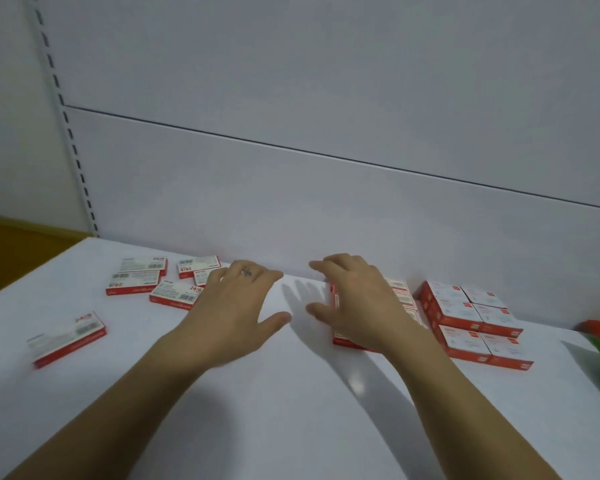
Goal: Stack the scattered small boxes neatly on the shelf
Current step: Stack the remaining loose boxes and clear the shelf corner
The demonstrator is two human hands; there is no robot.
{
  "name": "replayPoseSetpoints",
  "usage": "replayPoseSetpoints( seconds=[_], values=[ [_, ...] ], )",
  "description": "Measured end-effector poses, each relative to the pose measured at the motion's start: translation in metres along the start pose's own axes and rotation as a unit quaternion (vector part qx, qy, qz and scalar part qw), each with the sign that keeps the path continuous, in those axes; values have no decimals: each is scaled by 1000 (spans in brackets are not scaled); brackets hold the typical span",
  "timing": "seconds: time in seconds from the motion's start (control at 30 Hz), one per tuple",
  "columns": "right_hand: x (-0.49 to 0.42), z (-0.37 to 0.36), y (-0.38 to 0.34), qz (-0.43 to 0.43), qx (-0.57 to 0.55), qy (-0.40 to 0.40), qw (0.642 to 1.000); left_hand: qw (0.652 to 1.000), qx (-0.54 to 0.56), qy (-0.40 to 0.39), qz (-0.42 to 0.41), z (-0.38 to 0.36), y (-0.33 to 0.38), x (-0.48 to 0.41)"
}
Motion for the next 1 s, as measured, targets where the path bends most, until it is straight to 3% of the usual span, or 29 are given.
replayPoseSetpoints(
  seconds=[0.23,0.6,1.0],
  values=[
    [-30,-29,-51,58,-8,-52,997,992,-29,-16,124,15,-71,37],
    [-51,-102,-177,207,-14,-126,970,949,-74,-77,296,40,-154,133],
    [-65,-147,-260,295,7,-160,942,919,-119,-70,370,54,-182,189]
  ],
)
Point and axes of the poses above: each hand's wrist, its own x-axis away from the middle knuckle, its own z-axis out of the back of the hand, y = z × x, the point moved 8 cm from there along -x, towards the middle knuckle, and after that the axes turned 10 degrees about -x, right-handed, at the moved point
